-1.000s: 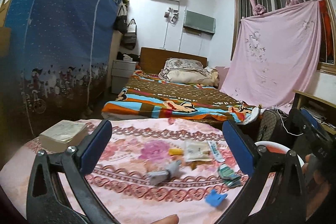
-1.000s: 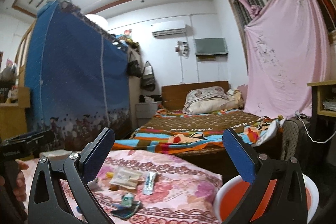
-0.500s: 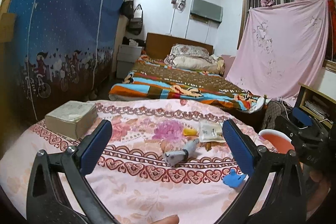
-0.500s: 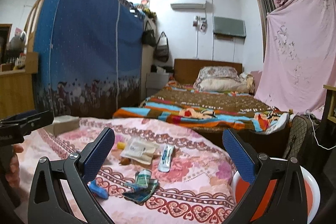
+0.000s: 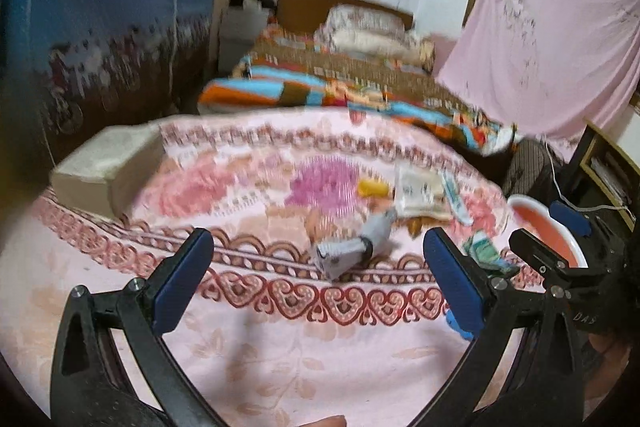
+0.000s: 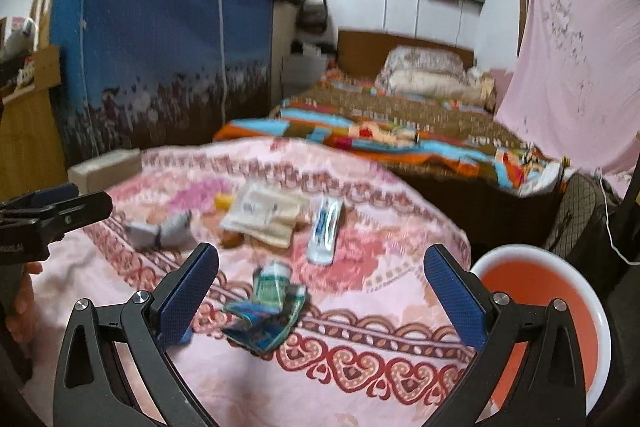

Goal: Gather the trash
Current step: 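Grasp the green tube with the right gripper and lift it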

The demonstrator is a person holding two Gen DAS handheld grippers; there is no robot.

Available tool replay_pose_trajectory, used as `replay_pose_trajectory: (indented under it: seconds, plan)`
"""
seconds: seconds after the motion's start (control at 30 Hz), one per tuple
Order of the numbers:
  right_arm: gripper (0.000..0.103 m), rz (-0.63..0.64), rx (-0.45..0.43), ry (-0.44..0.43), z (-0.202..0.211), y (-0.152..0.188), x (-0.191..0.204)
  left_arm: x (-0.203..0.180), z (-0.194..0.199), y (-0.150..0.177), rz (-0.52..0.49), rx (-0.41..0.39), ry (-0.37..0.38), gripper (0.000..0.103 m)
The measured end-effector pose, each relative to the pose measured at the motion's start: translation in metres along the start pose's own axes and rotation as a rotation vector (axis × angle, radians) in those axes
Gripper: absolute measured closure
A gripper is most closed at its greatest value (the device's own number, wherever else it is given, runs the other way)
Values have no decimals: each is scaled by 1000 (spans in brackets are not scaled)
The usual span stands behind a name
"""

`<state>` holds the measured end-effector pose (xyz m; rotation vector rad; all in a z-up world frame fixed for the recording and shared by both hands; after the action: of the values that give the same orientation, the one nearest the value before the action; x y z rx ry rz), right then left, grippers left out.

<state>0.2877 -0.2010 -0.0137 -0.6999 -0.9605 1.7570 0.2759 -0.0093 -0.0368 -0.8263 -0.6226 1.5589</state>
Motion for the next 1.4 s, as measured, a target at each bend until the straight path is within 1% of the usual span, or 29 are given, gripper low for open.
replay_pose_trajectory:
  seconds: [0.07,0.13,0.27,0.33,0.37,0.4,0.47,0.53,0.57,0.6,0.63,0.67,0.7,0.73,0.77,0.8,0.87,0.9,0.93,1.1,1.2,1.4]
  plan:
    - [0,-8,40,-6,-7,4,-1,-1,-11,4,-3,58,8,13]
    - [0,-16,78,-18,-12,9,-1,-2,-19,8,-6,98,16,15]
    - [2,-6,144,-59,-21,18,4,-8,-32,9,-22,149,27,20]
    - [9,10,186,-80,-28,23,9,-13,-37,9,-36,166,36,26]
    - [16,15,203,-86,-30,26,11,-16,-39,11,-49,178,41,28]
    - [21,16,214,-89,-32,27,12,-19,-41,13,-62,189,40,32]
    - [23,9,224,-98,-34,29,12,-21,-42,14,-79,195,34,39]
    - [26,-2,228,-110,-34,29,12,-24,-42,14,-96,195,37,49]
    - [32,-4,230,-113,-35,30,11,-27,-42,15,-108,196,37,51]
    - [38,-4,234,-116,-35,30,12,-28,-43,15,-118,198,35,56]
    - [42,-2,239,-120,-36,31,13,-31,-43,16,-135,202,33,62]
    - [48,1,243,-123,-36,31,14,-33,-44,17,-148,205,30,66]
    - [52,6,246,-125,-37,32,15,-35,-45,17,-157,206,28,71]
    - [54,11,249,-126,-37,32,16,-36,-45,18,-168,207,26,76]
    - [58,15,250,-128,-37,32,17,-38,-45,18,-180,207,28,79]
    - [64,20,252,-132,-38,33,19,-39,-45,19,-186,208,31,84]
    - [68,27,256,-142,-38,33,21,-42,-45,20,-198,214,51,91]
    - [72,27,255,-145,-38,33,21,-43,-45,20,-201,216,61,97]
    - [74,26,254,-149,-38,33,21,-45,-45,21,-204,217,73,103]
    - [77,8,242,-168,-36,32,19,-51,-42,21,-213,205,110,103]
    - [77,-3,227,-178,-33,31,18,-52,-36,19,-215,177,119,103]
    - [78,-35,177,-180,-26,25,12,-59,-7,8,-250,31,109,103]
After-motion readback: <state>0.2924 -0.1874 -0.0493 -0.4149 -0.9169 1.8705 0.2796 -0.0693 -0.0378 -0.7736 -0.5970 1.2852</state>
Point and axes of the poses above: each gripper's, at about its wrist camera, not at the fingertips, and z roughly against the way its jaws point, x to its left, y to its underside, the point moved 7 cm from there along -z, roughly the way its jaws point, and after that the axes turned 4 degrees about -y, right-handed, at the moved point
